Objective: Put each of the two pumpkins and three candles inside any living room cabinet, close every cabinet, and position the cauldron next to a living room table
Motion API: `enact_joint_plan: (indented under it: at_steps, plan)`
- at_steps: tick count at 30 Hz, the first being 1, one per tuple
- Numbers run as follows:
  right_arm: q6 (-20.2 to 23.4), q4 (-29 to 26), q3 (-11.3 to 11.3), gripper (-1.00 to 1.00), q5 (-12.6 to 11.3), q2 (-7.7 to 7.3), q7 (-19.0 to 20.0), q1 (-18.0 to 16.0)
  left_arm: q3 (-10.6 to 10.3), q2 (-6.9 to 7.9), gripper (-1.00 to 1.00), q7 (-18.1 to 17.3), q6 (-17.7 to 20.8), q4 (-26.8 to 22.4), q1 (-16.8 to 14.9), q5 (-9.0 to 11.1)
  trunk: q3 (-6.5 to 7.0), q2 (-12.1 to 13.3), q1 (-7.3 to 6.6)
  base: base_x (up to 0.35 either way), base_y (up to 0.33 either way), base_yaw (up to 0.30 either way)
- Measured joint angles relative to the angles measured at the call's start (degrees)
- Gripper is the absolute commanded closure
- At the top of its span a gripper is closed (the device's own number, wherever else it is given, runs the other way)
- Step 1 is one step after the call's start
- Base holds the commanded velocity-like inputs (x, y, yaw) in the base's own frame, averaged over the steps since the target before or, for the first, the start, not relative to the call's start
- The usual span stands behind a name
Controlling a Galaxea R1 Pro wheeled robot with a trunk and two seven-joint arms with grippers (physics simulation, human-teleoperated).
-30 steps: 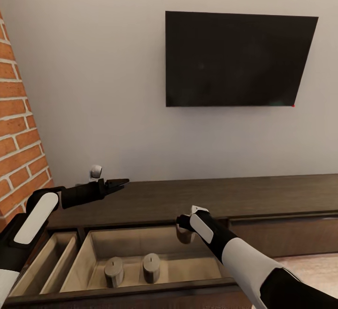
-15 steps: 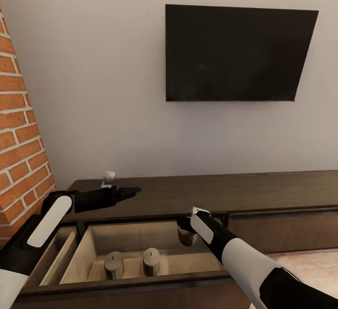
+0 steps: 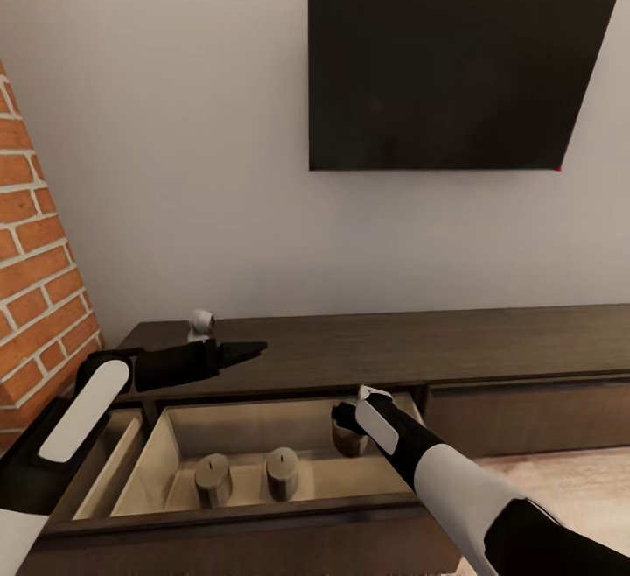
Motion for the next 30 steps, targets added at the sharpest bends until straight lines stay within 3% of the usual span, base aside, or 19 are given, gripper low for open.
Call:
enact_joint_plan:
  at_steps: [11, 18, 23, 30]
  plan:
    - [-1.7, 0.0, 0.0, 1.0, 1.0, -0.02, 0.0, 0.0, -0.2, 0.12, -1.0, 0.0, 0.1, -2.6, 0.3, 0.5, -2.44, -0.1, 0.28, 0.0, 0.0, 0.0]
    - [-1.9, 0.0, 0.0, 1.0, 1.1, -0.02, 0.0, 0.0, -0.3, 0.72, -1.0, -0.1, 0.1, -3.0, 0.4, 0.8, -2.44, -0.2, 0.28, 0.0, 0.0, 0.0]
    - [-1.9, 0.0, 0.0, 1.0, 1.1, -0.02, 0.0, 0.0, -0.3, 0.82, -1.0, -0.1, 0.1, -3.0, 0.4, 2.1, -2.45, -0.2, 0.28, 0.004, 0.0, 0.0]
    - [-1.9, 0.0, 0.0, 1.0, 1.1, -0.02, 0.1, 0.0, -0.4, 0.83, -1.0, 0.0, 0.1, -3.0, 0.4, 2.3, -2.44, -0.2, 0.27, 0.146, 0.0, 0.0]
